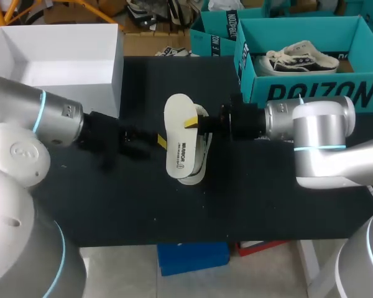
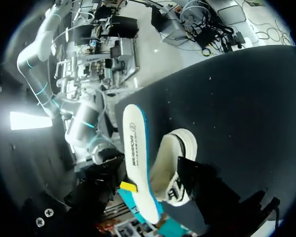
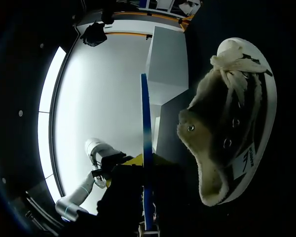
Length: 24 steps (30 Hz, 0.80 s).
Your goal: Take the shoe out of the shoebox, open the shoe tongue, remove and reinsert the insole, then place the shoe into the shoebox
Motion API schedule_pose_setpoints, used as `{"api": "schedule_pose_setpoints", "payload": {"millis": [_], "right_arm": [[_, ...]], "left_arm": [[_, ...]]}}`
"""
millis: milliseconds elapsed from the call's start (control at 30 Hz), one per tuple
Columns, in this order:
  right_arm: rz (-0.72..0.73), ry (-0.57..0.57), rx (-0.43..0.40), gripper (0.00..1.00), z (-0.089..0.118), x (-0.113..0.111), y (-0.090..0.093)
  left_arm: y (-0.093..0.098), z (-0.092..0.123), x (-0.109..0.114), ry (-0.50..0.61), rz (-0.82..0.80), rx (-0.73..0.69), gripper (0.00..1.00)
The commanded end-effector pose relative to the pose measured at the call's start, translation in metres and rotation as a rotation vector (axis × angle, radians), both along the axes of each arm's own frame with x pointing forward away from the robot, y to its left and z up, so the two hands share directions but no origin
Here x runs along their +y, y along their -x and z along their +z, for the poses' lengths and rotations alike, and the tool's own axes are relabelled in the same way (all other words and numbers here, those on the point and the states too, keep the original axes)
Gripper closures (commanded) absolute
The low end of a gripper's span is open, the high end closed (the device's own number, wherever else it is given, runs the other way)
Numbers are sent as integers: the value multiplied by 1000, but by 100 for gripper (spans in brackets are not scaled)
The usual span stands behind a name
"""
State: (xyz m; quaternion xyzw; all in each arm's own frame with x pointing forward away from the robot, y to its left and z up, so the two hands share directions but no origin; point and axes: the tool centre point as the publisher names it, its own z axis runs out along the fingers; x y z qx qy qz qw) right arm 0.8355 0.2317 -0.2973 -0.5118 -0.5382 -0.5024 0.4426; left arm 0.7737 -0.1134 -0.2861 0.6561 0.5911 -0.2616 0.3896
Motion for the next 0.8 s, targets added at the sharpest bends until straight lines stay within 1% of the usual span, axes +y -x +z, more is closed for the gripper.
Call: {"api": "schedule_pose_setpoints", "payload": {"millis": [33,133,267,367,467,500,800], "right_arm": [[0,0,0,100,-1,1,-1],[0,0,0,100,-1,1,-1],[0,0,0,100,-1,1,-1],[0,0,0,100,-1,1,-1],[0,0,0,100,-1,1,-1],[0,0,0,100,-1,1,-1],[0,0,0,100,-1,1,-1]], "left_arm": [[7,28,15,-338,1,17,0],[11,35,13,-440,-29,21,0],[16,45,7,-555,-29,-24,0],[17,49,1,-594,-18,-24,0],[15,55,-2,-668,41,-85,0],[15,59,-3,-682,55,-122,0],[15,59,-3,-682,55,-122,0]]}}
